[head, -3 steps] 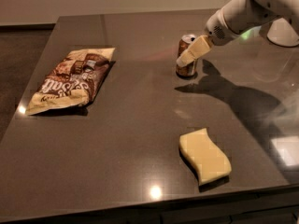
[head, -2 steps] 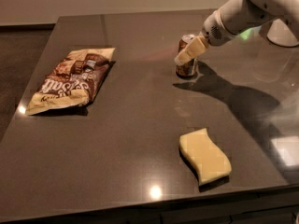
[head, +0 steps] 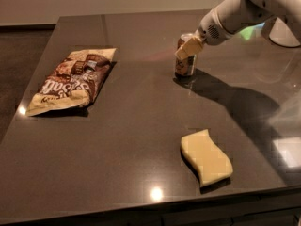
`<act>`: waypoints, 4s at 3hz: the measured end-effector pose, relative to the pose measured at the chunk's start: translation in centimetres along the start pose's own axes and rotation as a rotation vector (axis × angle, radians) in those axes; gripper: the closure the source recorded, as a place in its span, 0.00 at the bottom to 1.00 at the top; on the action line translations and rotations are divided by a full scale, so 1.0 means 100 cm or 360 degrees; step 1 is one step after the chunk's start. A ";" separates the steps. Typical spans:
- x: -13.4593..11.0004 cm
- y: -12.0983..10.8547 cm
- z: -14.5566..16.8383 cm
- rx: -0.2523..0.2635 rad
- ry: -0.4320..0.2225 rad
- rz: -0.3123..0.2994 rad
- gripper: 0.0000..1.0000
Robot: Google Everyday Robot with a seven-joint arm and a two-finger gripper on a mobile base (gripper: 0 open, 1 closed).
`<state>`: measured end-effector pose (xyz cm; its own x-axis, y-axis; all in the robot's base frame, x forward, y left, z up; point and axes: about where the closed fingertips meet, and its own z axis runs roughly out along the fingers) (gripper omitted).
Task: Move orange can near brown chip bag
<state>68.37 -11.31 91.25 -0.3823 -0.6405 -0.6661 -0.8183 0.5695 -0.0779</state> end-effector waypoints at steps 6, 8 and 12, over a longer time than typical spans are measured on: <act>-0.105 0.140 0.075 -0.0458 -0.0093 -0.0493 1.00; -0.114 0.156 0.089 -0.0511 -0.0132 -0.0559 0.59; -0.114 0.162 0.097 -0.0518 -0.0126 -0.0587 0.00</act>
Offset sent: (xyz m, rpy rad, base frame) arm -0.0180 0.0983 0.0354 0.0271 -0.0539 0.2263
